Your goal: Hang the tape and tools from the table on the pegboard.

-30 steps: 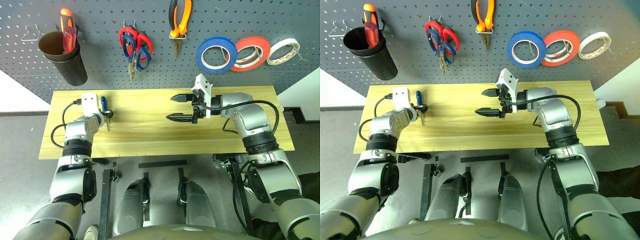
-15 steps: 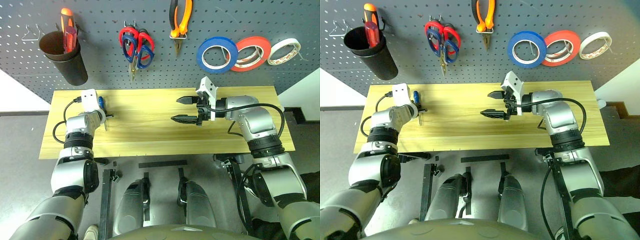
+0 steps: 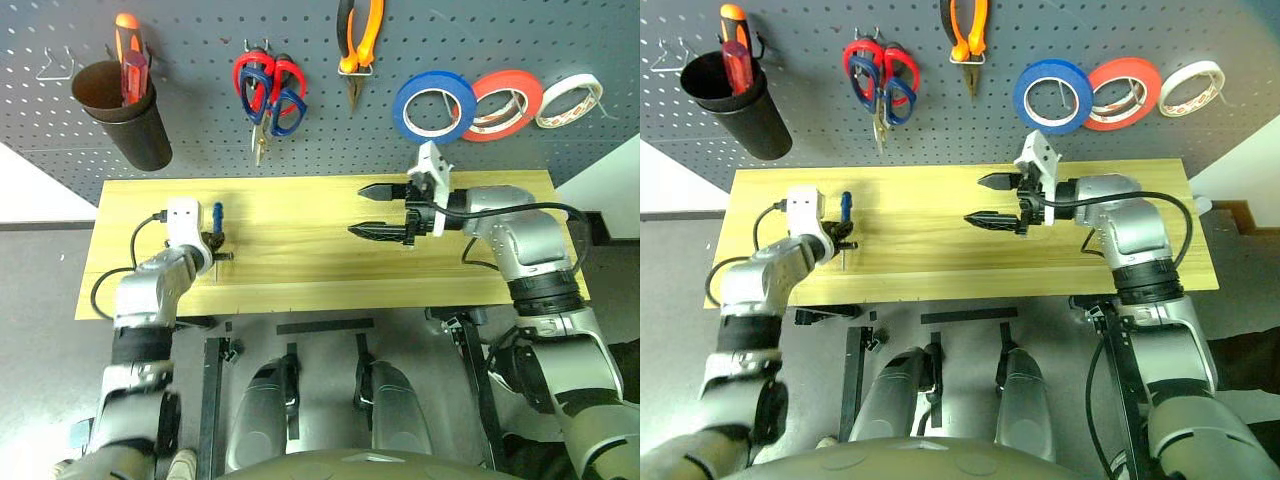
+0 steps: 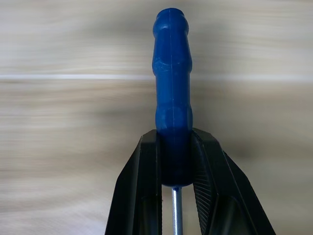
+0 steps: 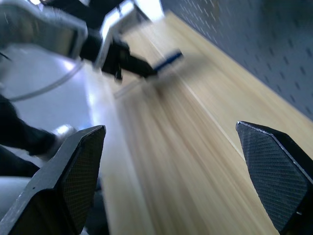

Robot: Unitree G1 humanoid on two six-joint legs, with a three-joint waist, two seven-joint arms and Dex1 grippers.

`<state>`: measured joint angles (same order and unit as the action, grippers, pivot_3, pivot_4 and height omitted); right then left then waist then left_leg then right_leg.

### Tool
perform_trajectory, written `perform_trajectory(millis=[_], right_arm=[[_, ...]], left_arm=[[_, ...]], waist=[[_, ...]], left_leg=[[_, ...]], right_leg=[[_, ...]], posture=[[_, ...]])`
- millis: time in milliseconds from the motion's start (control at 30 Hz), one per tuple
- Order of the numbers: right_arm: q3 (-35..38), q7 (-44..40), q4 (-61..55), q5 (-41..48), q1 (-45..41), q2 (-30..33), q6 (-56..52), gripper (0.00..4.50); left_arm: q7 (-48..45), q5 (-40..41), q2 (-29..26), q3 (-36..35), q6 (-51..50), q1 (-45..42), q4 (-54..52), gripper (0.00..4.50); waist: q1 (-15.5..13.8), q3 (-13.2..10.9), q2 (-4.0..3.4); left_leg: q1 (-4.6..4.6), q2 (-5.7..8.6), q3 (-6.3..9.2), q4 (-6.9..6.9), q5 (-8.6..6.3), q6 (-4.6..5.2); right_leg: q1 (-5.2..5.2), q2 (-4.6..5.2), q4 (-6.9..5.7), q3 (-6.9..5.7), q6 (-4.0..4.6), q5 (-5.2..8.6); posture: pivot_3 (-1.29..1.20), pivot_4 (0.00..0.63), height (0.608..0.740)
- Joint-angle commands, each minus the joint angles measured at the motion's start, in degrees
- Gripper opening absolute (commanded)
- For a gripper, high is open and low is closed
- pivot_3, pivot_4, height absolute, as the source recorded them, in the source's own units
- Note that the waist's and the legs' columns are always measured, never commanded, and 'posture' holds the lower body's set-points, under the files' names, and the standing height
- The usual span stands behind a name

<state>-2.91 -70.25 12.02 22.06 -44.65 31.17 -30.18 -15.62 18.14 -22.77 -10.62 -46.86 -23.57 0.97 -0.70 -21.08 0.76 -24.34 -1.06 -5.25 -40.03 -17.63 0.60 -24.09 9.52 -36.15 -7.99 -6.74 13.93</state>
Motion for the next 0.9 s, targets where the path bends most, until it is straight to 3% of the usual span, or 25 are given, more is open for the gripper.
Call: perform_trajectory(millis=[33,233,400,700,900], right_arm=[[3.7,-1.3,-2.8,4.3,0.2,1.5,-1.2,4.5],[6.6,-2.7,-5.2,8.9,-0.3,3.7,-3.6,4.5],[9.4,-1.5,-8.6,14.4,-1.5,4.0,-7.9,4.5],[12.6,1.4,-5.6,18.3,-8.2,3.1,-7.8,4.5],[11.3,1.1,-3.9,16.9,-8.9,2.7,-5.6,4.5]], left_arm=[[-7.4,5.4,-3.2,-1.7,0.9,4.8,-12.6,0.47],[-16.0,13.7,-5.8,-7.8,4.2,8.6,-18.3,0.47],[-26.6,20.7,-4.8,-10.4,14.7,8.9,-22.6,0.47],[-25.4,22.2,-1.5,-12.4,28.6,3.5,-23.6,0.47],[-22.6,19.1,-1.7,-12.4,36.0,-2.8,-18.0,0.47]], waist=[[-0.2,0.2,-0.01],[-0.4,1.2,0.2],[-0.2,2.9,0.25],[-0.2,6.5,0.37],[-0.4,8.6,0.41]], left_leg=[[-0.05,0.0,0.01,-0.01,0.0,0.0],[-0.13,0.05,-0.01,0.0,0.0,0.0],[-0.15,0.04,-0.14,0.03,0.0,0.0],[-0.1,0.08,-0.18,0.0,0.01,-0.01],[-0.06,0.09,-0.17,-0.01,0.01,-0.01]], right_leg=[[-0.02,0.01,0.01,-0.02,0.0,0.0],[-0.04,0.03,0.06,-0.03,0.0,0.0],[-0.03,0.01,0.07,-0.12,0.0,0.0],[0.02,-0.02,0.07,-0.11,0.0,0.0],[0.11,-0.04,0.09,-0.11,0.0,0.0]], posture=[[0.03,0.242,0.74],[0.05,0.189,0.74],[0.06,0.159,0.74],[0.09,0.107,0.74],[0.09,0.089,0.74]])
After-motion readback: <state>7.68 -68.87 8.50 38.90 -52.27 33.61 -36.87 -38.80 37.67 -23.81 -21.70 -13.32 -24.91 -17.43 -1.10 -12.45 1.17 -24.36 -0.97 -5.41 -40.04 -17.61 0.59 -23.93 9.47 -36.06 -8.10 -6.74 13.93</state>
